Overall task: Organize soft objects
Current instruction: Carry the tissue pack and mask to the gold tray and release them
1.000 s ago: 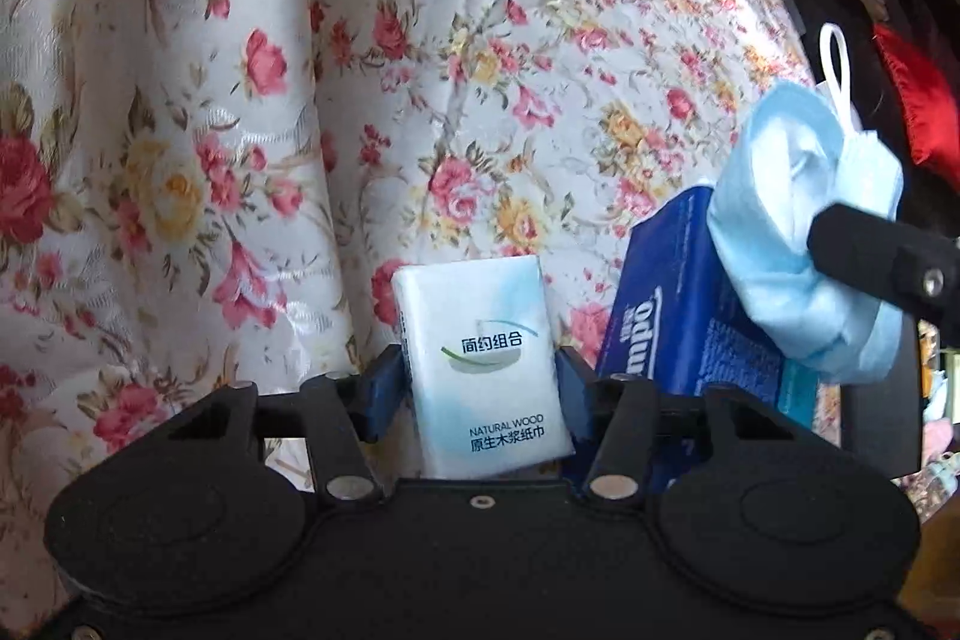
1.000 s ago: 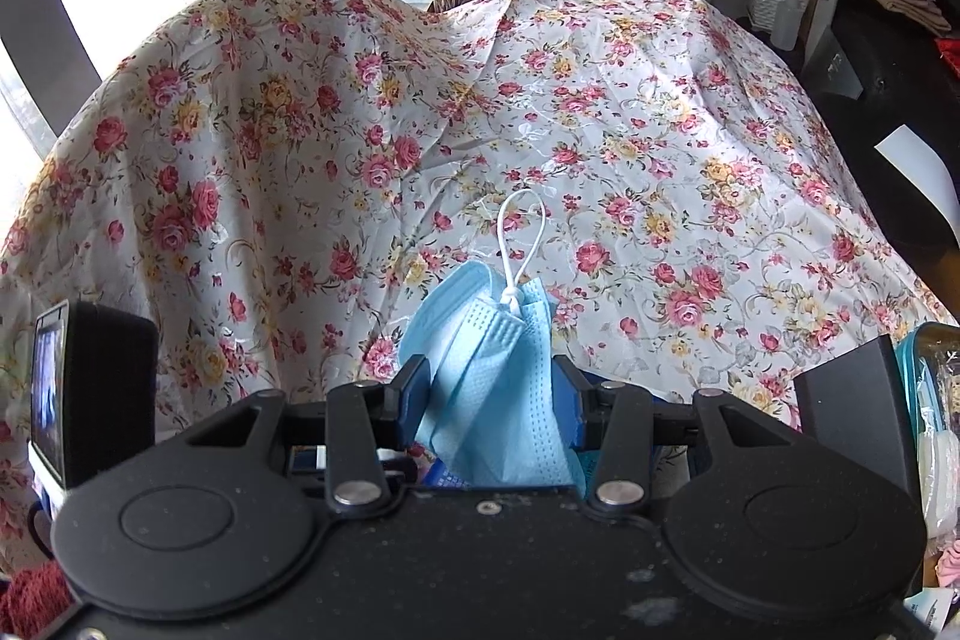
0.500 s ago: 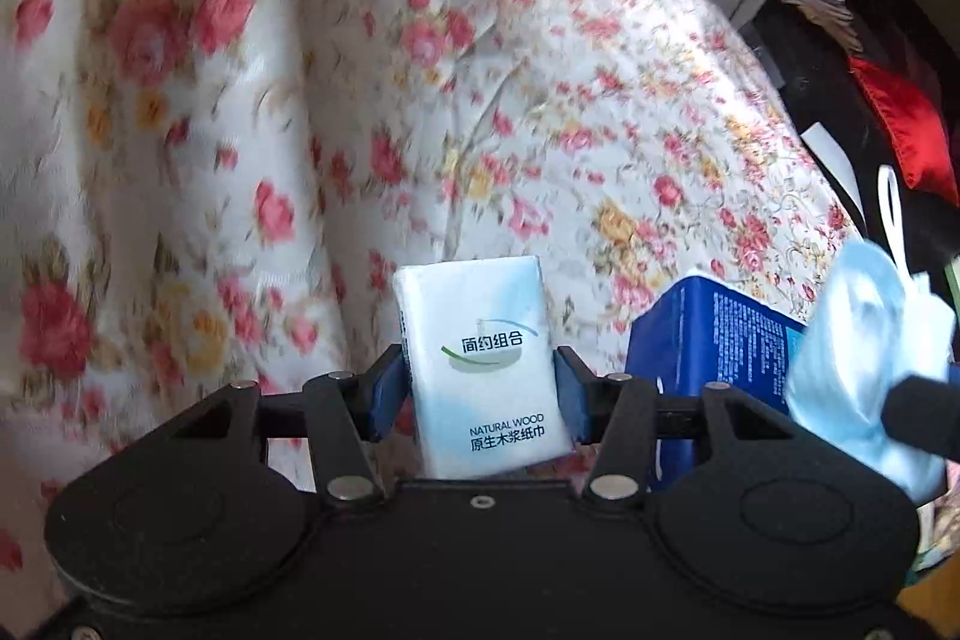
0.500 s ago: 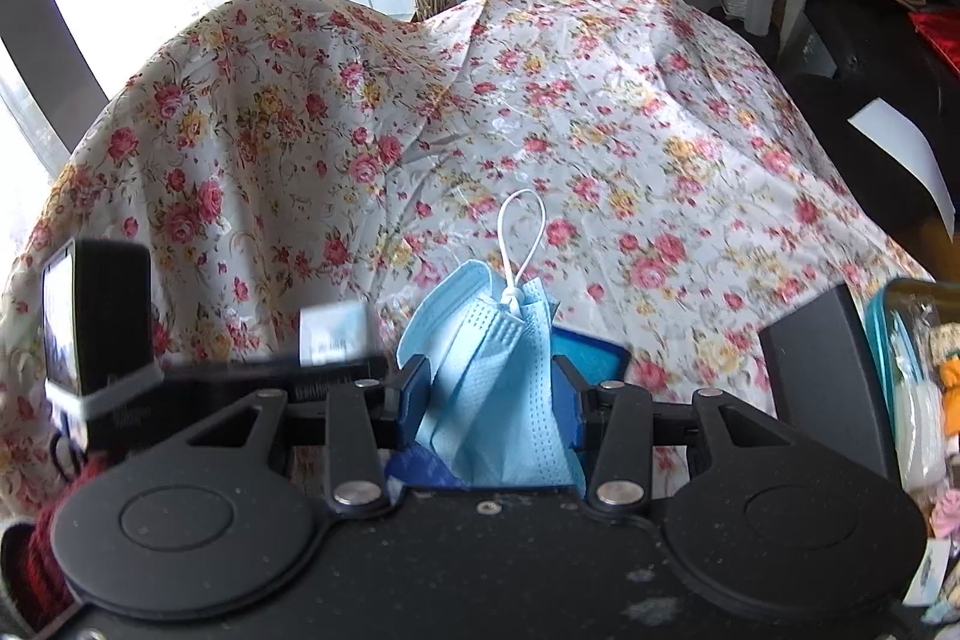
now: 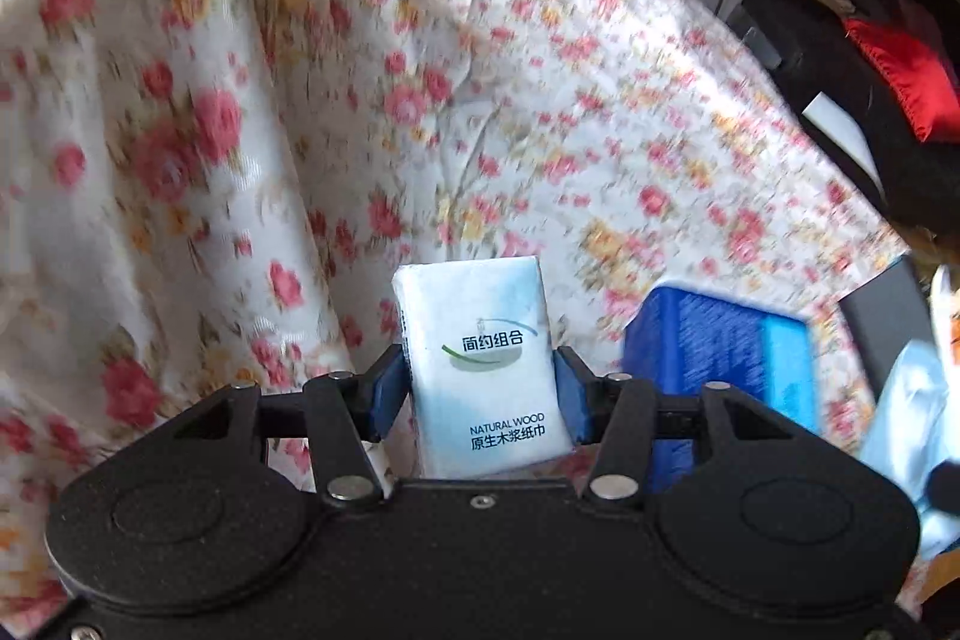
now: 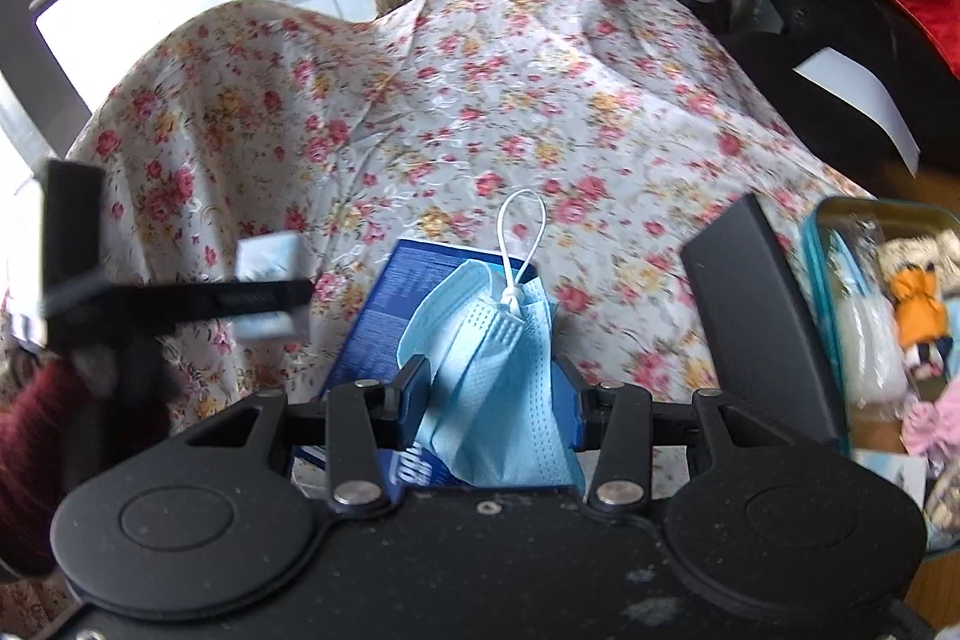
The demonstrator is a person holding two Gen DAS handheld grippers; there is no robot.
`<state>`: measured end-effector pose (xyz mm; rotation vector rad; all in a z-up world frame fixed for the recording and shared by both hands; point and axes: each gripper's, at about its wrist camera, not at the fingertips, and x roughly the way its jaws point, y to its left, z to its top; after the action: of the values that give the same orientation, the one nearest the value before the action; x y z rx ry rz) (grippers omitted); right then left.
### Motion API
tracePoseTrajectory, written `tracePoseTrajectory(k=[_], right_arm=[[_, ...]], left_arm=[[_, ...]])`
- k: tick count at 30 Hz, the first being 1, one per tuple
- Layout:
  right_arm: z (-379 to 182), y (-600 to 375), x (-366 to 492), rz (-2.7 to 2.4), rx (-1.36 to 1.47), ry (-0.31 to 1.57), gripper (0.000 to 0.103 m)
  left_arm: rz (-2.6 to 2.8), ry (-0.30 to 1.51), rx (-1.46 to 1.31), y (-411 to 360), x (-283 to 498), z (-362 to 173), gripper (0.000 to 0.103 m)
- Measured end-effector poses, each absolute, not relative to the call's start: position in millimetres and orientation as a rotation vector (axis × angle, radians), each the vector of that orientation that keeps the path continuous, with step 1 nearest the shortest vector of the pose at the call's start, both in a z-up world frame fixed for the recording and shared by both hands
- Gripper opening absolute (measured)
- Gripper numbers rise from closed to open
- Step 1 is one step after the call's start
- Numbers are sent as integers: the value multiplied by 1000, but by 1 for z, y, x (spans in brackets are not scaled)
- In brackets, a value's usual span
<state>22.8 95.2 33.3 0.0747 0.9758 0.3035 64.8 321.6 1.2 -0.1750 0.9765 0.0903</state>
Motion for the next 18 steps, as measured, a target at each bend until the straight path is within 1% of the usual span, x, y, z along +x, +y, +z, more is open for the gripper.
tracePoseTrajectory(k=[7, 18], right_arm=[[34, 53, 14, 248, 131, 964, 42], [44, -29, 5, 86, 162, 885, 42]], left_arm=[[30, 989, -187, 285, 61, 36, 50], [-112, 1013, -163, 179, 71, 60, 50]])
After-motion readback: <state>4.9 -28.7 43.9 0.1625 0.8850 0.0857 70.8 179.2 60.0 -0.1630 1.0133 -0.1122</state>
